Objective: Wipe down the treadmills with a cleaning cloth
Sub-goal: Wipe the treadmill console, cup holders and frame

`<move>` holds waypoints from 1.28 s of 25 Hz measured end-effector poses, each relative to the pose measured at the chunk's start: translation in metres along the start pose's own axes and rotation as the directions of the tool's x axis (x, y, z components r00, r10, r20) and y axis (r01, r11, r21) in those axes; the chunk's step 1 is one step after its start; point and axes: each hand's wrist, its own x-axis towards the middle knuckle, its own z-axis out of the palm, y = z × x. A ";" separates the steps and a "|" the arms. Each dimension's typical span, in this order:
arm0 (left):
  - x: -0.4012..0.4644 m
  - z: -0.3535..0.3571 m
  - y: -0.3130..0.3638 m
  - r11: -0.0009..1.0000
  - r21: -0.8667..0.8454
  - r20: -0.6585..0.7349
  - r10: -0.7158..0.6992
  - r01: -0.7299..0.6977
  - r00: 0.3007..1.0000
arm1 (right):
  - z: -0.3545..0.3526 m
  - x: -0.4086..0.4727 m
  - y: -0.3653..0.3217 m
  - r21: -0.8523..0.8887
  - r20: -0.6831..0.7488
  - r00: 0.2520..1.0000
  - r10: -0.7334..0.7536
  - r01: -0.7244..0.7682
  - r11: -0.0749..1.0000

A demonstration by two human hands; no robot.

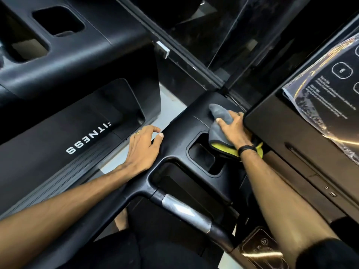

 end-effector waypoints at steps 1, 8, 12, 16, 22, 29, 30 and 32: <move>-0.005 0.000 0.001 1.000 0.006 -0.021 0.002 -0.002 1.000 | -0.006 -0.007 0.010 0.036 0.026 0.999 -0.025 0.024 0.999; -0.036 0.012 0.027 0.984 0.122 -0.039 0.132 -0.126 0.990 | -0.011 -0.070 0.032 -0.244 -0.011 0.990 -0.137 0.130 0.961; -0.049 0.016 0.031 0.977 0.156 -0.048 0.156 -0.147 0.987 | -0.008 -0.107 0.034 -0.339 -0.024 0.979 -0.200 0.180 0.923; -0.049 0.020 0.038 0.977 0.160 -0.084 0.158 -0.143 0.984 | -0.002 -0.130 0.028 -0.365 0.121 0.980 -0.158 0.192 0.911; -0.012 0.026 0.045 0.972 0.176 -0.020 0.162 -0.156 0.987 | 0.005 -0.133 0.026 -0.405 0.103 0.982 -0.160 0.189 0.895; 0.056 0.034 0.029 0.971 0.149 0.111 0.173 -0.188 0.979 | 0.002 -0.077 0.029 -0.286 0.016 0.975 -0.220 0.216 0.934; 0.063 0.036 0.024 0.970 0.146 0.131 0.176 -0.194 0.976 | 0.002 -0.065 0.031 -0.219 -0.025 0.980 -0.195 0.185 0.958; 0.067 0.041 0.014 0.968 0.138 0.179 0.185 -0.210 0.966 | 0.004 -0.044 0.032 -0.018 -0.135 0.991 -0.023 0.021 1.000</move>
